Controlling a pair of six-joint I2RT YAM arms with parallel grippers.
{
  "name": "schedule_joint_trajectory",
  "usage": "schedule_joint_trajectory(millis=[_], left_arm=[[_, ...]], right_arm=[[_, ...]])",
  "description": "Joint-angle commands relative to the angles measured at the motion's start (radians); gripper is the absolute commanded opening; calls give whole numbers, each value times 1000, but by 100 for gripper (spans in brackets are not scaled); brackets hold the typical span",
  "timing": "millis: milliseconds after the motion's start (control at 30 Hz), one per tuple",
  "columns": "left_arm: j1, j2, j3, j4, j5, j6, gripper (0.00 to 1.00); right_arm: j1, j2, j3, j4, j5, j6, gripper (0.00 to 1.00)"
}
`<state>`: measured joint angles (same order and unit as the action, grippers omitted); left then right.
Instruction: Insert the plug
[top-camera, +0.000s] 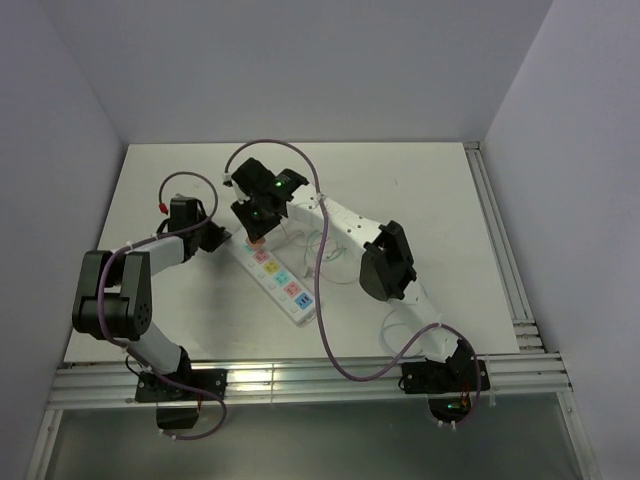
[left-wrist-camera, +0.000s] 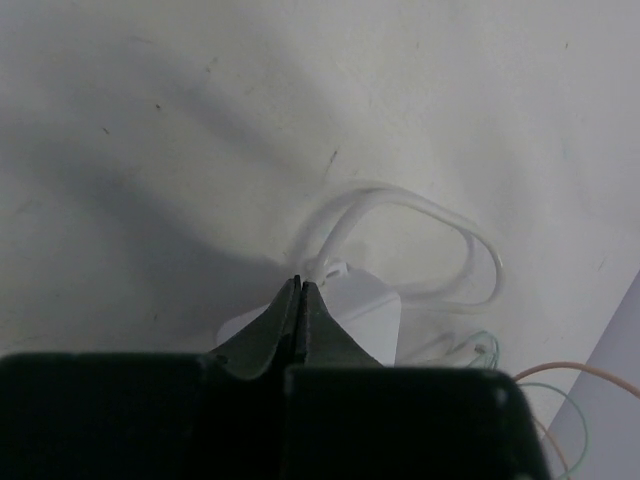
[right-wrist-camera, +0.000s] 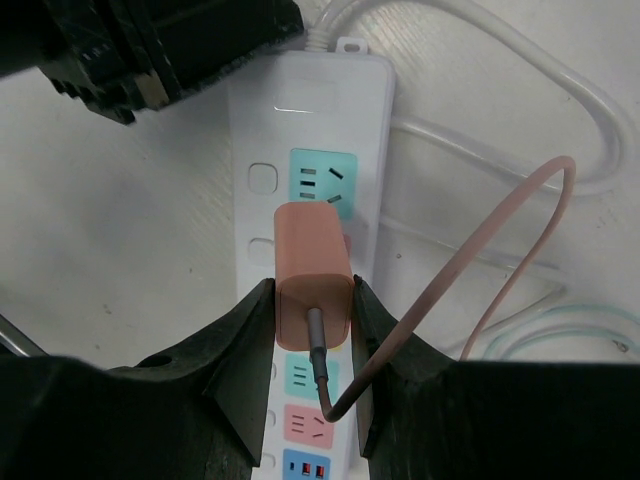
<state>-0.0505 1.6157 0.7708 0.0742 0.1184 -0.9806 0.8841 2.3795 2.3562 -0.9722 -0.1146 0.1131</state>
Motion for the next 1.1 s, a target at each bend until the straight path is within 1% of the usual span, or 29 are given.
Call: schedule_joint_trajectory(millis=[0, 233, 267, 333, 467, 600, 667, 700, 800, 833, 933, 1000, 1033, 1067], left_arm=[[-66, 10, -7, 62, 38, 28, 0], [-150, -16, -93, 145, 52, -21, 0], [-156, -22, -102, 153, 49, -26, 0], [-158, -36, -126, 177, 50, -33, 0], [-158, -48, -125, 168, 47, -33, 0], [-158, -86, -136, 157, 24, -39, 2], [-158, -105, -143, 147, 3, -41, 8], [-158, -123, -151, 145, -3, -40, 14], [-158, -161, -171, 136, -34, -47, 25], [-158, -172, -176, 134, -43, -49, 35], [-158, -209, -188, 107, -94, -58, 47], [-158, -238, -197, 78, -114, -70, 49], [-157, -249, -202, 64, -150, -75, 52], [-157, -258, -205, 56, -163, -79, 52]], right_arm=[[12, 0, 45, 0, 21, -13, 0], [16, -28, -17, -6, 70, -18, 0], [18, -48, -49, -5, 84, -13, 0], [18, -93, -125, 18, 108, -7, 0], [18, -172, -228, 61, 113, 8, 0], [16, -233, -290, 95, 107, 19, 0], [18, -235, -284, 76, 104, 14, 0], [18, -232, -279, 67, 104, 14, 0], [19, -218, -259, 41, 110, 5, 0], [21, -217, -261, 40, 110, 7, 0], [21, -213, -270, 46, 109, 10, 0], [21, -210, -270, 47, 109, 14, 0], [22, -209, -268, 47, 107, 13, 0], [23, -206, -264, 46, 108, 16, 0]])
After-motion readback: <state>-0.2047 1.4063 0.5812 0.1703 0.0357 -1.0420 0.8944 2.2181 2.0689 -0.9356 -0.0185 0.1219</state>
